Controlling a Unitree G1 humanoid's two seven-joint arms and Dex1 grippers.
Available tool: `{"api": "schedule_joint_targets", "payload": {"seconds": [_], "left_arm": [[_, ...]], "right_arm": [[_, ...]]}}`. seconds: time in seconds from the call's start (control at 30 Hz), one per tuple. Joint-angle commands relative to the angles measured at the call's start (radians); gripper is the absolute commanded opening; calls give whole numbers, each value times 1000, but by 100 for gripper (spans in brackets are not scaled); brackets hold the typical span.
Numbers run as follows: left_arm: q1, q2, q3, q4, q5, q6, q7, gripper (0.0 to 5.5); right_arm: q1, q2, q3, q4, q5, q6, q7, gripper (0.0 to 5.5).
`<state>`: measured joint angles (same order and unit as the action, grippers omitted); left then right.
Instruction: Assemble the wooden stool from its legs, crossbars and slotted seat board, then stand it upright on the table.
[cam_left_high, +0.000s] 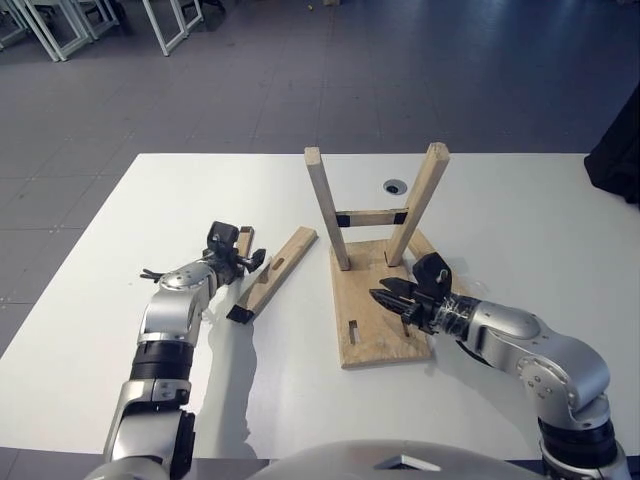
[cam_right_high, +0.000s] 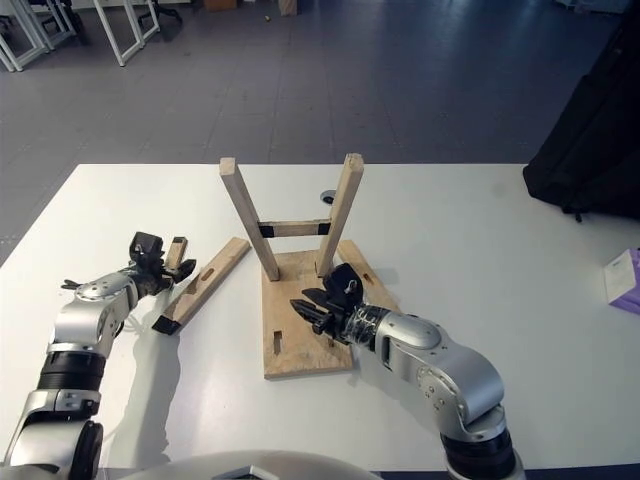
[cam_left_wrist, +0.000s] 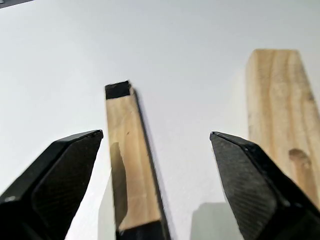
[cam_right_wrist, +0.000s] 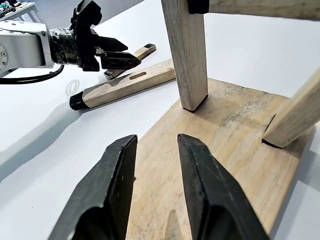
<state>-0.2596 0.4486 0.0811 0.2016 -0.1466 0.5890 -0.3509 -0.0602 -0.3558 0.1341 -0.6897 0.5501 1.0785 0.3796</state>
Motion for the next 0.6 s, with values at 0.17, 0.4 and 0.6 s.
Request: {"api": "schedule_joint_targets", "payload": {"seconds": [0.17,0.4,0.6], "left_arm": [[87,-49,43,29,-23,125,49,379],[165,-84,53,30,-59,162,38,276],[200,-121,36,51,-44,114,64,184]], "right_arm": [[-32,1,-17,-18,18,36,-31,146],[-60,2,-34,-20,35,58,-36,146],[-99,13,-62,6,48,65,-64,146]]}}
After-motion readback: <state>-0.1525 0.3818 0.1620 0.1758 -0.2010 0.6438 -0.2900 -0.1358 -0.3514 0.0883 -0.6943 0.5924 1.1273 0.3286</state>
